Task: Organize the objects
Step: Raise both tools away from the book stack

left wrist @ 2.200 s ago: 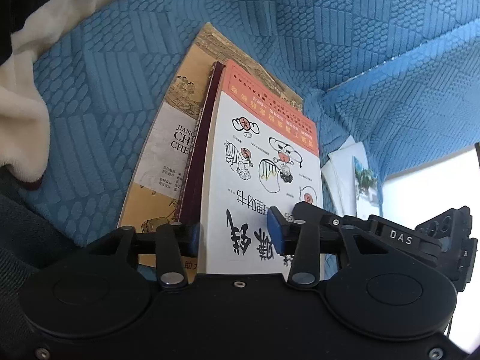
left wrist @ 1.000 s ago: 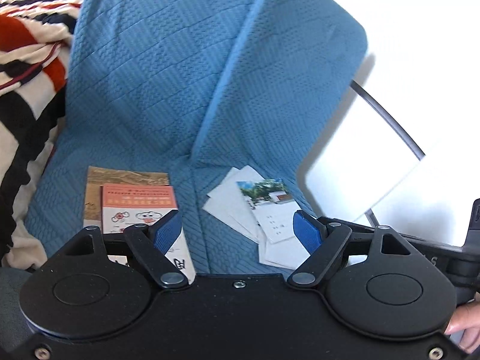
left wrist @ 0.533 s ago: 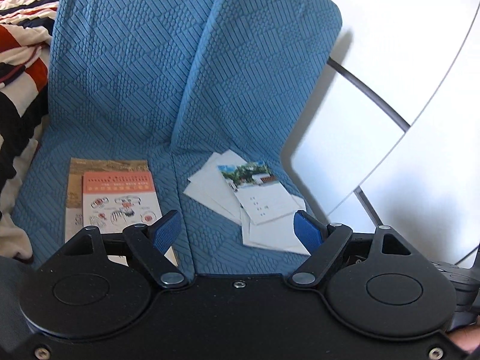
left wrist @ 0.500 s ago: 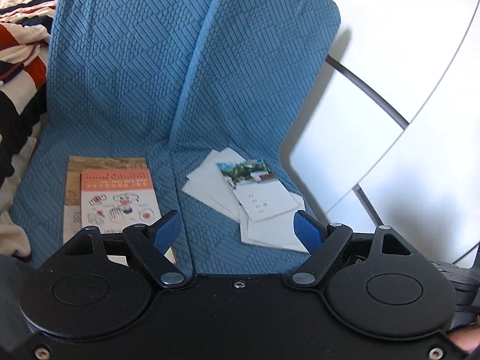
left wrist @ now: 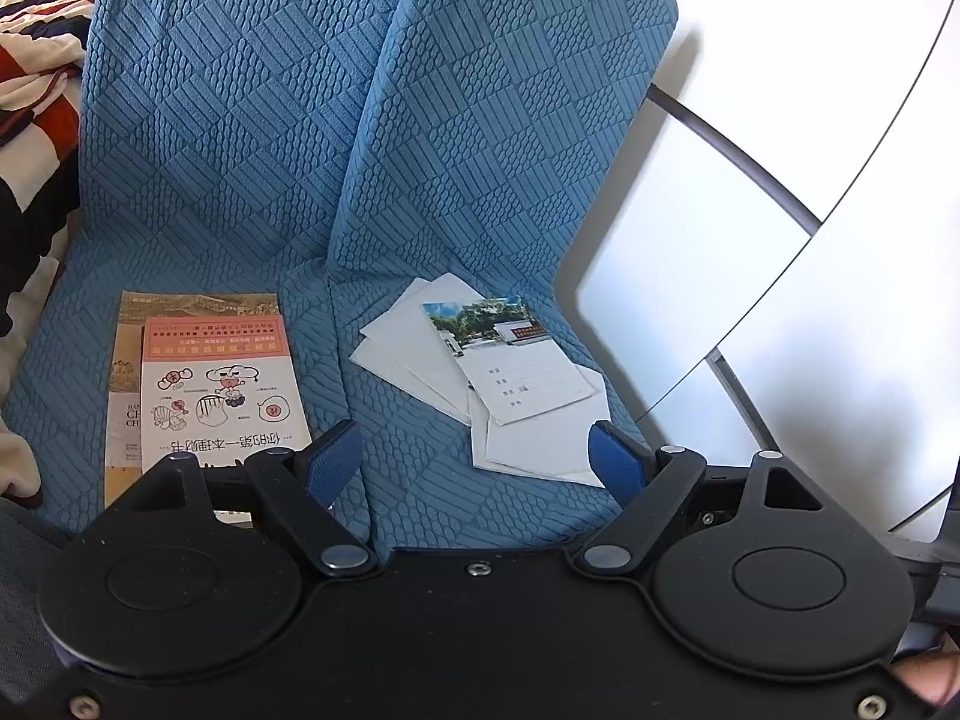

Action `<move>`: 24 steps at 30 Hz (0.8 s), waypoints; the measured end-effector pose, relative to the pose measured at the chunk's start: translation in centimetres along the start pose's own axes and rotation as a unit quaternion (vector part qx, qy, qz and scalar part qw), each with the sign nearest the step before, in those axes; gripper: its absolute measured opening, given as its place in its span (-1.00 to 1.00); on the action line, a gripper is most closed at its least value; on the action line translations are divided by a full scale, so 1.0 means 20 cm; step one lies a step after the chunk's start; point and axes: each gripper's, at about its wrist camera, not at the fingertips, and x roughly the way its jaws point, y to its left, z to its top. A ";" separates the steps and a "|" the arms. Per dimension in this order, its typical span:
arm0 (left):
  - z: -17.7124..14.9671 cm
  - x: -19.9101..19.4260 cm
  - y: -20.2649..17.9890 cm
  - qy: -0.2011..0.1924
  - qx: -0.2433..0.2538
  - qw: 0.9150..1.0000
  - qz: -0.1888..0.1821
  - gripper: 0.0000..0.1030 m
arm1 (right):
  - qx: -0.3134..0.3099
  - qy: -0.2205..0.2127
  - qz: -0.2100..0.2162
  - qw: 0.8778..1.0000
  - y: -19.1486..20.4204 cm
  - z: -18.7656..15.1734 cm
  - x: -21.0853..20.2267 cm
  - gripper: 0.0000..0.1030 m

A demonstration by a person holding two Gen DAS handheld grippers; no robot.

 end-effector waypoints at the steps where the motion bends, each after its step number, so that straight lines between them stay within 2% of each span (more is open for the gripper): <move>1: 0.00 0.00 0.00 0.000 0.000 1.000 0.001 0.59 | 0.000 -0.002 -0.001 1.000 0.00 0.00 0.00 -0.14; 11: 0.00 0.03 -0.02 -0.002 0.013 1.000 0.002 0.64 | -0.010 -0.012 -0.010 1.000 -0.04 0.02 0.00 -0.13; 15: 0.01 0.05 -0.03 0.000 0.017 1.000 -0.014 0.70 | -0.009 -0.012 -0.014 1.000 -0.05 0.01 0.01 -0.12; 17: 0.01 0.08 -0.03 -0.005 0.021 1.000 -0.019 0.80 | -0.007 -0.011 -0.010 1.000 -0.07 0.01 0.03 0.00; 21: 0.00 0.15 -0.02 -0.008 0.021 1.000 -0.010 0.94 | -0.008 -0.010 -0.013 1.000 -0.10 0.00 0.07 0.04; 24: -0.02 0.23 0.00 -0.002 0.023 0.999 -0.022 0.98 | 0.004 -0.018 -0.018 1.000 -0.15 0.00 0.10 0.44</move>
